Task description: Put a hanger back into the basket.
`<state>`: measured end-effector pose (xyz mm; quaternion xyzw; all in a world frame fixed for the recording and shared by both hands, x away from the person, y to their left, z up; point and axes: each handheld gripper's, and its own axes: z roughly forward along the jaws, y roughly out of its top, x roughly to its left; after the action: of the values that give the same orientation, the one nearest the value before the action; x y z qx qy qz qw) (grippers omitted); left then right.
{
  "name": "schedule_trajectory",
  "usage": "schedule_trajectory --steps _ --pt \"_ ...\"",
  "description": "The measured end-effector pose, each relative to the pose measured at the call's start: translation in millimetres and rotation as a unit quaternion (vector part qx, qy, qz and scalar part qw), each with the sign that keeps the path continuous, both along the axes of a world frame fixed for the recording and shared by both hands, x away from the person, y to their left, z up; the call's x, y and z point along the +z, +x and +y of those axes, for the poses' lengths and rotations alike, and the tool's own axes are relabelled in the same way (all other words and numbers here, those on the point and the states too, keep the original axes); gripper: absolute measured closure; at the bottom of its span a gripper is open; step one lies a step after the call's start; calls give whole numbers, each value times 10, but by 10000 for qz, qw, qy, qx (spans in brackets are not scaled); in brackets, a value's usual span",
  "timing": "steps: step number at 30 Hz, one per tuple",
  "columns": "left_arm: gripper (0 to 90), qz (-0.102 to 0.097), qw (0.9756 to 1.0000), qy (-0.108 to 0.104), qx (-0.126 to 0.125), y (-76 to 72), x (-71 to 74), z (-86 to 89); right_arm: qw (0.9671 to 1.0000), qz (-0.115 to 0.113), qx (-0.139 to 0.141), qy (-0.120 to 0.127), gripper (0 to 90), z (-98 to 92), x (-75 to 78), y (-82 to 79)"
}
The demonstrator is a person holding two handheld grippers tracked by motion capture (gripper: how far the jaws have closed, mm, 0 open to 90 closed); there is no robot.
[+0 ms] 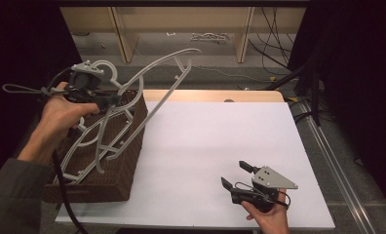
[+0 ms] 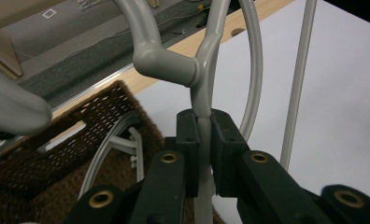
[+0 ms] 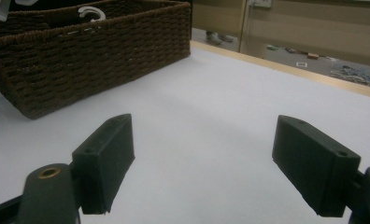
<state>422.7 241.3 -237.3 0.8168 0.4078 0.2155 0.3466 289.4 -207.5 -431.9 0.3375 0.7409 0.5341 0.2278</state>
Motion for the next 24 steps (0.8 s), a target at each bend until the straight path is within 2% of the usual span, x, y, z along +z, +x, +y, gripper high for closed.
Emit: schedule_trajectory --steps 1,2,4,5,8,11,12,17,20,21,24 --pt "830 -16 9999 -59 80 5 -11 30 10000 -1 -4 -6 219 -1 0 2" --pt "829 -14 9999 -8 125 10 -11 83 10000 1 -7 -5 219 0 -1 2" --pt "829 -30 9996 -82 250 26 -27 178 10000 -1 -3 -3 219 -1 -1 2" --pt "829 26 9996 -73 259 29 -23 213 10000 -6 -6 -4 218 -1 0 2" --pt "829 28 9991 -79 413 44 -37 334 10000 -52 -15 -31 218 -5 0 8" --pt "829 -61 9981 -80 606 66 -66 431 10000 -6 -1 -7 218 1 0 0" --pt "830 15 9979 -34 649 74 -66 473 10000 -2 0 -4 219 1 0 0" --pt "829 38 9964 -115 841 116 -151 630 10000 1 -6 -8 218 0 -2 3" --pt "829 32 9953 -47 964 126 -212 707 10000 2 2 -7 219 1 -2 2" --pt "829 21 9950 -93 990 131 -235 726 10000 -1 3 -9 218 1 -2 2" --pt "829 86 9932 -105 1154 150 -316 832 10000 -1 -1 -4 218 1 -1 0"
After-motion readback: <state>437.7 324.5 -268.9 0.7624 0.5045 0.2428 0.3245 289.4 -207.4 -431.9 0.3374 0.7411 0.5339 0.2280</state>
